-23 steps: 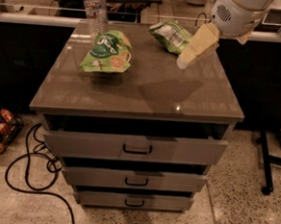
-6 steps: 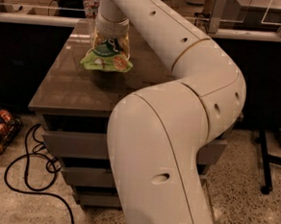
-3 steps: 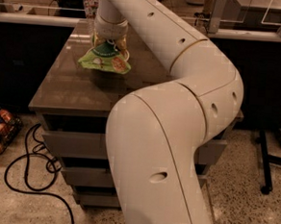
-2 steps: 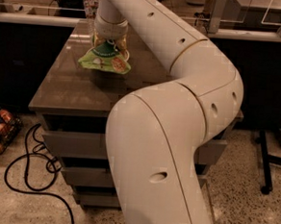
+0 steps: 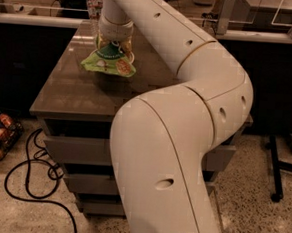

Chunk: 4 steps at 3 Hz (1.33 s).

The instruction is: Pick green rice chip bag from paper bowl and place on counter

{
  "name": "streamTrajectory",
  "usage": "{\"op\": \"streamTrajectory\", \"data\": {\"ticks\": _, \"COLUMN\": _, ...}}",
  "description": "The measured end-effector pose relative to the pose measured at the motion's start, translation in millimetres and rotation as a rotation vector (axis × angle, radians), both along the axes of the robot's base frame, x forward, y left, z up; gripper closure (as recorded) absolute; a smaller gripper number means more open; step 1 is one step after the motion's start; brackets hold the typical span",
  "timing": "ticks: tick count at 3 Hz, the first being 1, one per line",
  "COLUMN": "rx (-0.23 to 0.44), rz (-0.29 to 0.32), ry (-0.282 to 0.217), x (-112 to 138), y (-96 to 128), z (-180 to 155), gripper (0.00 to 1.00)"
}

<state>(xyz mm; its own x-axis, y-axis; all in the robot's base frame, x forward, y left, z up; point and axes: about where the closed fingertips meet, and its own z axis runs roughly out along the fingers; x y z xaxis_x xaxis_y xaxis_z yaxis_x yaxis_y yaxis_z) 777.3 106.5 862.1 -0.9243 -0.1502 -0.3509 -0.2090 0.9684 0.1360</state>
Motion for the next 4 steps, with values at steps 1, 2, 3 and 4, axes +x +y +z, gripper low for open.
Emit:
{"op": "streamTrajectory", "data": {"ticks": 1, "rx": 0.016, "rz": 0.01, "ry": -0.078, "x": 4, "y": -15, "z": 40, "gripper": 1.0}}
{"op": "streamTrajectory", "data": {"ticks": 2, "rx": 0.027, "rz": 0.015, "ry": -0.167, "x": 7, "y": -30, "z": 85, "gripper": 1.0}}
{"op": "streamTrajectory", "data": {"ticks": 3, "rx": 0.037, "rz": 0.008, "ry": -0.226, "x": 9, "y": -45, "z": 114, "gripper": 1.0}}
{"op": "streamTrajectory", "data": {"ticks": 4, "rx": 0.043, "rz": -0.02, "ry": -0.266, "x": 11, "y": -72, "z": 132, "gripper": 1.0}}
